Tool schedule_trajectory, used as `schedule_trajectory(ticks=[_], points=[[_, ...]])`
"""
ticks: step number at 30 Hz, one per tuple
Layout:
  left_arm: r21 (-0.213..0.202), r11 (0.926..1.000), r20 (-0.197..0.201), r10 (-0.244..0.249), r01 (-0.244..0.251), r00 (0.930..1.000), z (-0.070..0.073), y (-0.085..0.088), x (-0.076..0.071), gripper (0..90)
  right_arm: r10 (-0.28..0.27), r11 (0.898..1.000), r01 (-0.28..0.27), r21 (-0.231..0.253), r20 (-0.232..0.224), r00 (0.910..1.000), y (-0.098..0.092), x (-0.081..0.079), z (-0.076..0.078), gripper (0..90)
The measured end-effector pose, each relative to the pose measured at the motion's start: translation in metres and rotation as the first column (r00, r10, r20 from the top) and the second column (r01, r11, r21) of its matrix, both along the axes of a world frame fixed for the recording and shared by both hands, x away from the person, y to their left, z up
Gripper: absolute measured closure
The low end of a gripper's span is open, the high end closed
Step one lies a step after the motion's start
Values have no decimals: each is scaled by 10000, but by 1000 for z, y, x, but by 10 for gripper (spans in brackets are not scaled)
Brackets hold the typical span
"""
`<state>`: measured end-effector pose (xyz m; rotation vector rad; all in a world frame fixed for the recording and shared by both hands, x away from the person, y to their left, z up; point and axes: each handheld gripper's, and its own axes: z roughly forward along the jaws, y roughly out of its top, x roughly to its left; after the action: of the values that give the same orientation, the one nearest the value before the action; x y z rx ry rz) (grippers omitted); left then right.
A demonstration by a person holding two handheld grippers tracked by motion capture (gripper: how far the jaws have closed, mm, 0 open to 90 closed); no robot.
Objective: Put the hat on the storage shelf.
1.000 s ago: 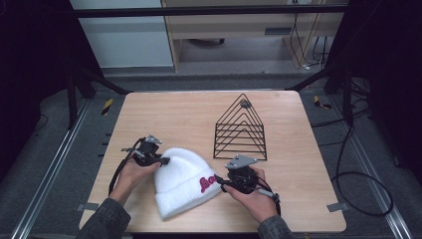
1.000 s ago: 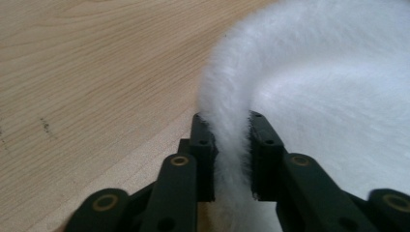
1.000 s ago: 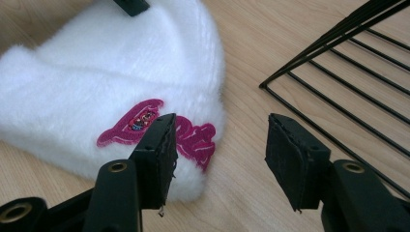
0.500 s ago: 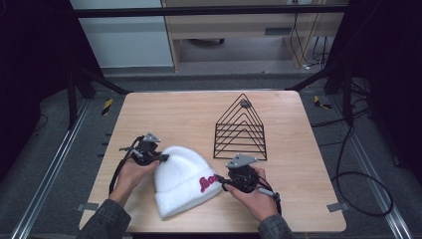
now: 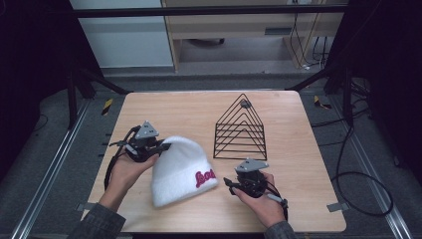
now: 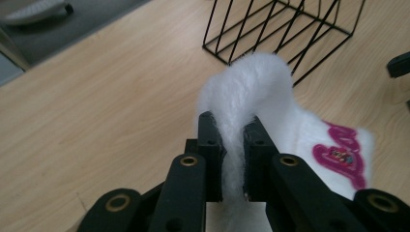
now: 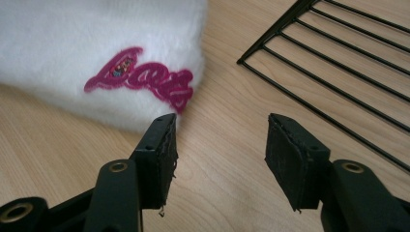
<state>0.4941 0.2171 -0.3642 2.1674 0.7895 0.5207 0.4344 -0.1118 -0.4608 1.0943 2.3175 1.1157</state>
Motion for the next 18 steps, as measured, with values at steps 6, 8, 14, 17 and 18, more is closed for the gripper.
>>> schedule_trajectory(ticks=[6, 8, 14, 17, 18], points=[[134, 9990, 663, -439, 431, 9968, 34, -8, -15, 812, -110, 9999, 110, 77, -56, 9999, -6, -3, -3, 432], [203, 9981, 849, -599, 584, 9946, 45, -11, -19, 813, -158, 9998, 159, 129, -33, 9999, -9, -4, -2, 421], [376, 9960, 1251, -847, 806, 9885, 76, -18, -24, 813, -226, 9995, 223, 240, 139, 9996, -13, -6, 5, 395], [457, 9951, 1573, -939, 877, 9831, 91, -20, -21, 812, -289, 9989, 275, 374, 381, 9989, -16, -7, 13, 390], [325, 9954, 1637, -943, 902, 9820, 96, -20, -19, 812, -283, 9988, 264, 420, 460, 9985, -17, -7, 15, 390]])
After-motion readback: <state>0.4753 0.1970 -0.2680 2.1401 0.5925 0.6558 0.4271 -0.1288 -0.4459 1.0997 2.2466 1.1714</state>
